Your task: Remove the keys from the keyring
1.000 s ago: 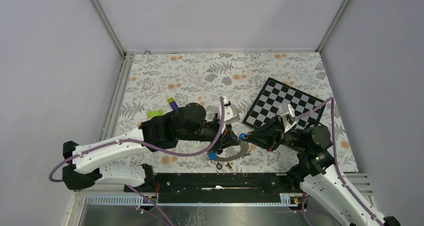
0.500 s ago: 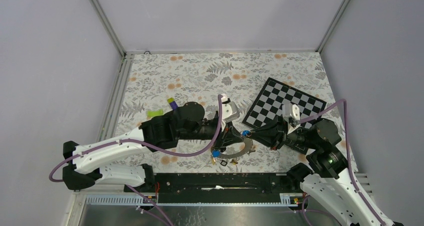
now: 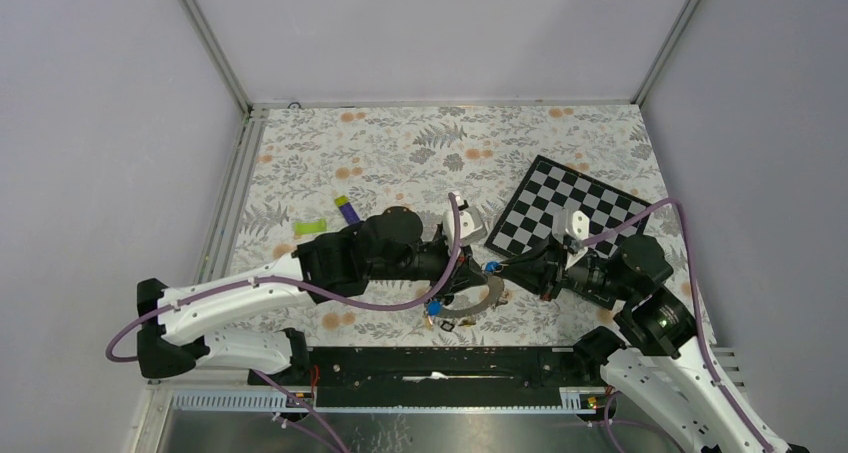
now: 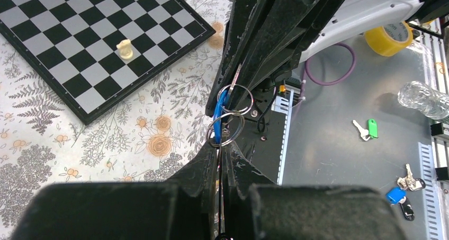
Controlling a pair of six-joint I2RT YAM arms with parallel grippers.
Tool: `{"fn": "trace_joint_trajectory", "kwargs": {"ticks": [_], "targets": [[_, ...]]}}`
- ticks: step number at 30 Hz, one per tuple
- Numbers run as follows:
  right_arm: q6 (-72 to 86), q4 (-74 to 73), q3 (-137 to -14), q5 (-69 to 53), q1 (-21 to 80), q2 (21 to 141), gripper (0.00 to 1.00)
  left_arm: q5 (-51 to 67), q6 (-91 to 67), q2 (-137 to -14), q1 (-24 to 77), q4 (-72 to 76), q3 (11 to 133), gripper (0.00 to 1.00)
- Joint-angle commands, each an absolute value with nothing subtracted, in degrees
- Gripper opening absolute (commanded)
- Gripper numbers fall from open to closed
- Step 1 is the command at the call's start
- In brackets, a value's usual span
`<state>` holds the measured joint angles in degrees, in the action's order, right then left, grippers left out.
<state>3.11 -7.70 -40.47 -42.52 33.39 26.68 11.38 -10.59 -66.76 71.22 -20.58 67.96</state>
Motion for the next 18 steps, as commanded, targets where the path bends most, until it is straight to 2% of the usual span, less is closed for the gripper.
{"fn": "trace_joint_trajectory", "kwargs": {"ticks": [1,18], "targets": [[-1.72,-6.97,-40.18,-30.89,32.51,25.84,0.0,14.08,-11.05,-67.27,71.46,-26.51,65.9,0.0],[-1.33,-7.5,-37.45,-22.45,32.5,25.94,0.0,13.29,-12.74,-70.52,70.69,-24.35,62.34,0.0]]}}
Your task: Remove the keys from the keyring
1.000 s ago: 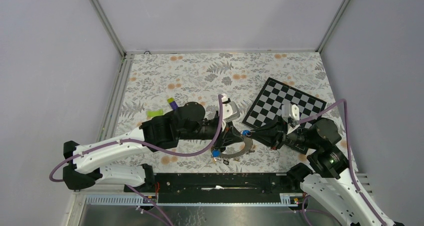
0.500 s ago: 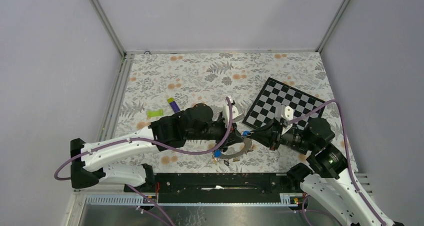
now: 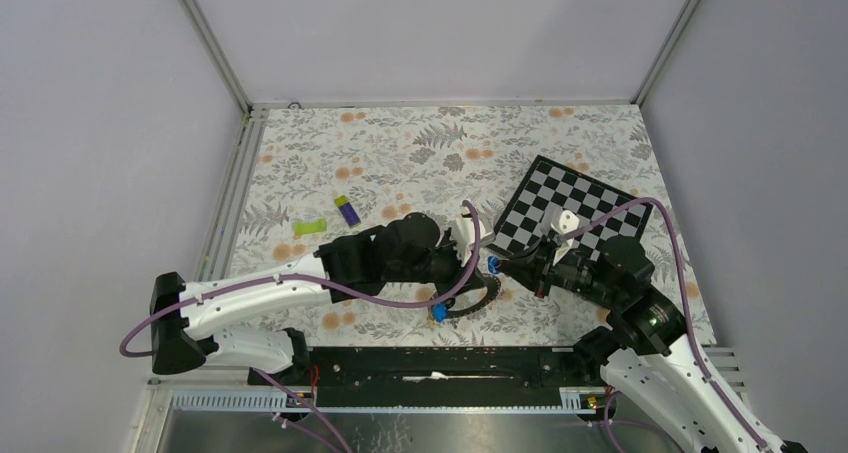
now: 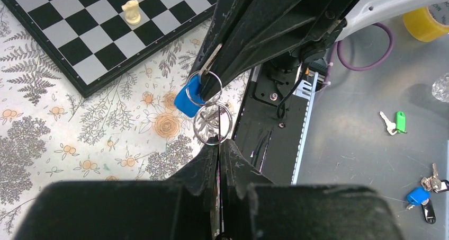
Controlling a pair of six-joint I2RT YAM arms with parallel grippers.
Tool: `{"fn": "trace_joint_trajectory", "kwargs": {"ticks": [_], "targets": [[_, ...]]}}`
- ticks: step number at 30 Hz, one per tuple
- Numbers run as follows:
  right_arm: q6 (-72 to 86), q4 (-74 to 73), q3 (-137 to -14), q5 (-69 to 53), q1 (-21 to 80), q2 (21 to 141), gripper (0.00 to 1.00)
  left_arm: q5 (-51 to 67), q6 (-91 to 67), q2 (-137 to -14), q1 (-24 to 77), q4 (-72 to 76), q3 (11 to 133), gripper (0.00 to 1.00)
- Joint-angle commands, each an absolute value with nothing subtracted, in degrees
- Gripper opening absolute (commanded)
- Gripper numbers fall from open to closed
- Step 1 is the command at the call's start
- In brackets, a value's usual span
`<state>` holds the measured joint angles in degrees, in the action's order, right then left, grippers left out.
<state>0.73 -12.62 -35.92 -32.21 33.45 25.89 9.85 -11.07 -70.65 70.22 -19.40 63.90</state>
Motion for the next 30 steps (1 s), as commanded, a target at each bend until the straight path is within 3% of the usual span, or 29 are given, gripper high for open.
{"fn": "trace_joint_trajectory", "kwargs": {"ticks": [1,8,14,19,30], "targets": [[-1.73,-7.83,-37.63,-22.8,32.47,26.09,0.0,13.28,-12.81,-70.54,70.67,-24.35,62.25,0.0],[-3.12,-5.78,-36.51,-30.49,32.47,23.67,0.0,12.97,-12.74,-70.17,70.4,-24.41,62.04,0.0],[-2.72,-5.16,-36.45,-35.06,32.51,19.28,0.15,11.66,-12.48,-68.95,70.23,-24.7,61.07,0.0],[-0.57,-6.23,-38.91,-37.73,32.49,20.11,0.0,10.34,-12.61,-68.23,70.14,-23.17,59.85,0.0],[-0.4,-9.18,-40.99,-35.74,32.51,21.09,0.0,8.94,-13.04,-65.72,70.14,-18.36,56.93,0.0]]}}
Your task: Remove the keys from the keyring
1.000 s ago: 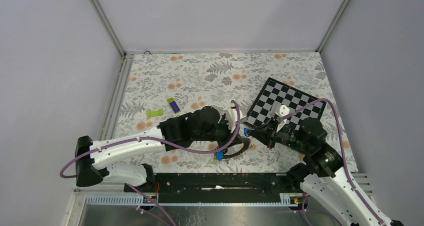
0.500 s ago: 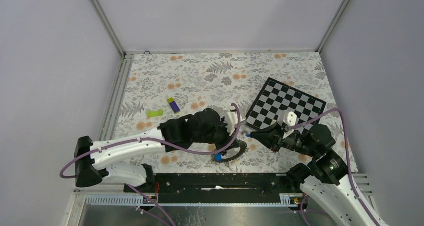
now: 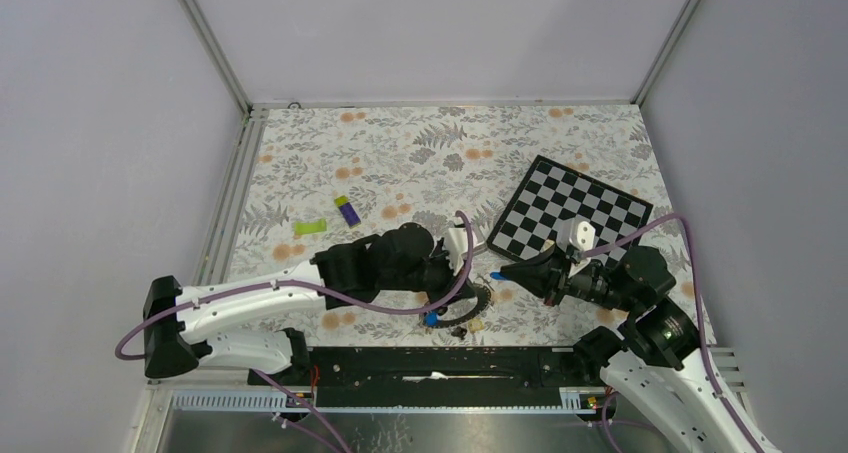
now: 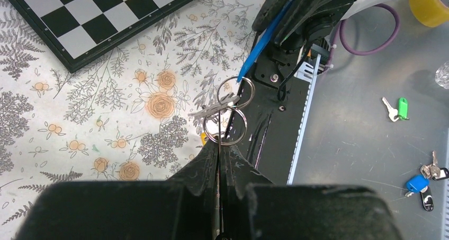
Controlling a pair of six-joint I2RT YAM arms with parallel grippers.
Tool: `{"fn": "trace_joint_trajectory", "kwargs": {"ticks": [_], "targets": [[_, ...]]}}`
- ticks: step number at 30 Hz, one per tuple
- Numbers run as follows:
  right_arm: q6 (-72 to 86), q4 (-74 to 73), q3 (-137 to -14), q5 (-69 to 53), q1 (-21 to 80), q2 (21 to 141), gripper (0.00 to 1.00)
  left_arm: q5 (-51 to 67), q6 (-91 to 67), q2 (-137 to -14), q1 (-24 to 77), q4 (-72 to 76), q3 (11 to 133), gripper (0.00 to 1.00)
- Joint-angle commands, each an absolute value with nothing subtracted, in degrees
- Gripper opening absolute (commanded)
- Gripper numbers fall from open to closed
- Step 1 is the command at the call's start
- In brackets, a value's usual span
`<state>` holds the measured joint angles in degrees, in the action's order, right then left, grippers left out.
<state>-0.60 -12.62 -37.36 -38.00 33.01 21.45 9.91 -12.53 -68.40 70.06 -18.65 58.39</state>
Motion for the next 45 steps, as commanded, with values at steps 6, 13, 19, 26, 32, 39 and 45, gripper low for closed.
{"fn": "trace_joint_trajectory", "kwargs": {"ticks": [6,13,19,26,32,39,45], "targets": [[-0.35,-10.06,-45.04,-35.05,32.46,23.18,0.0,6.66,-13.55,-61.51,70.14,-8.54,51.04,0.02],[1.95,-12.12,-54.63,-34.43,32.47,29.68,0.0,5.04,-13.61,-59.24,70.21,7.27,43.13,0.03],[2.73,-10.5,-58.3,-35.62,32.47,32.42,0.0,2.02,-11.88,-58.78,70.31,15.5,38.9,0.07],[3.08,-10.09,-60.16,-36.08,32.52,33.55,0.0,0.18,-10.31,-59.74,70.31,22.05,37.03,0.12],[4.24,-9.54,-60.21,-36.39,32.53,33.49,0.0,-1.81,-9.34,-60.56,70.31,26.75,35.94,0.17],[4.66,-9.54,-60.47,-36.77,32.52,33.31,0.0,-2.58,-9.2,-62.96,70.31,28.94,36.86,0.21],[4.35,-10.18,-60.17,-36.74,32.47,33.01,0.0,-1.15,-9.57,-63.7,70.31,31.02,37.12,0.23]]}}
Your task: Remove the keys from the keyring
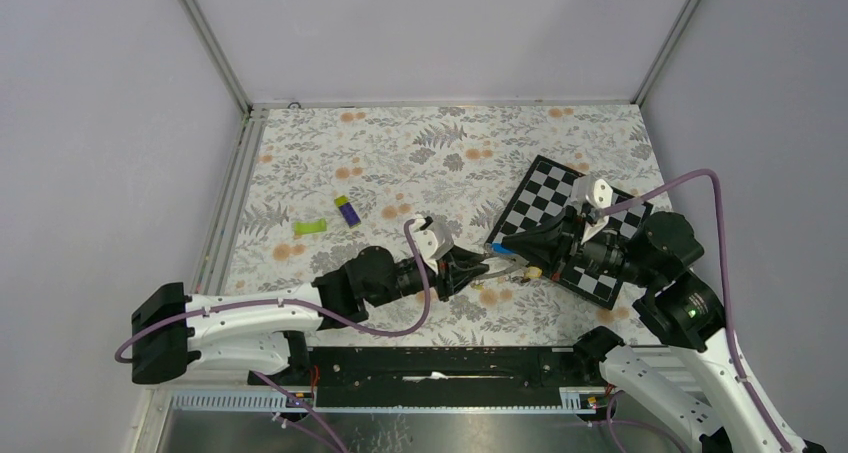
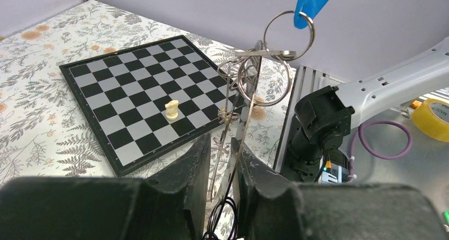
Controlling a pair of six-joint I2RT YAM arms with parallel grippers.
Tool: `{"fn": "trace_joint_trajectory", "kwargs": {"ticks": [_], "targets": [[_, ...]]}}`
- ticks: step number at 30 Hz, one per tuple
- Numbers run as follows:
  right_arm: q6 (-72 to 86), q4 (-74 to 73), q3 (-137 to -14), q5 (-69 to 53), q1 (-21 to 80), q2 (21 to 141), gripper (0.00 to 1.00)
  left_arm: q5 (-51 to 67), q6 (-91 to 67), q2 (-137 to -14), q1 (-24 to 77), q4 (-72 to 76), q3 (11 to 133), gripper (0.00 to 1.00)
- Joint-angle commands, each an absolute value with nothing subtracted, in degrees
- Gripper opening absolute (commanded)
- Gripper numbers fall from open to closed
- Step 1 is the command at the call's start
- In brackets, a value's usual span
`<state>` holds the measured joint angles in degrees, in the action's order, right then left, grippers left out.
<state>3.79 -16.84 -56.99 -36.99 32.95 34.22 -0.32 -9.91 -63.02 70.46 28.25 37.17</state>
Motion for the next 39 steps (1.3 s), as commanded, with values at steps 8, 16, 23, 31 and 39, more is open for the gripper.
{"fn": "trace_joint_trajectory", "kwargs": {"ticks": [8,16,23,31,39], "targets": [[4.04,-10.63,-59.44,-36.22,32.48,32.53,0.0,7.14,-9.06,-62.69,70.31,33.92,36.6,0.32],[4.06,-10.64,-59.22,-36.1,32.48,32.35,0.0,12.36,-7.51,-61.29,70.31,34.24,36.35,0.37],[4.22,-10.75,-58.9,-36.33,32.49,32.18,0.0,15.29,-6.9,-59.85,70.31,32.56,37.35,0.43],[4.98,-10.46,-58.49,-36.93,32.49,32.0,0.0,10.53,-6.29,-59.44,70.31,31.23,38.89,0.45],[5.94,-9.72,-57.85,-37.17,32.5,31.75,0.0,4.56,-7.72,-60.85,70.32,33.16,39.97,0.44]]}}
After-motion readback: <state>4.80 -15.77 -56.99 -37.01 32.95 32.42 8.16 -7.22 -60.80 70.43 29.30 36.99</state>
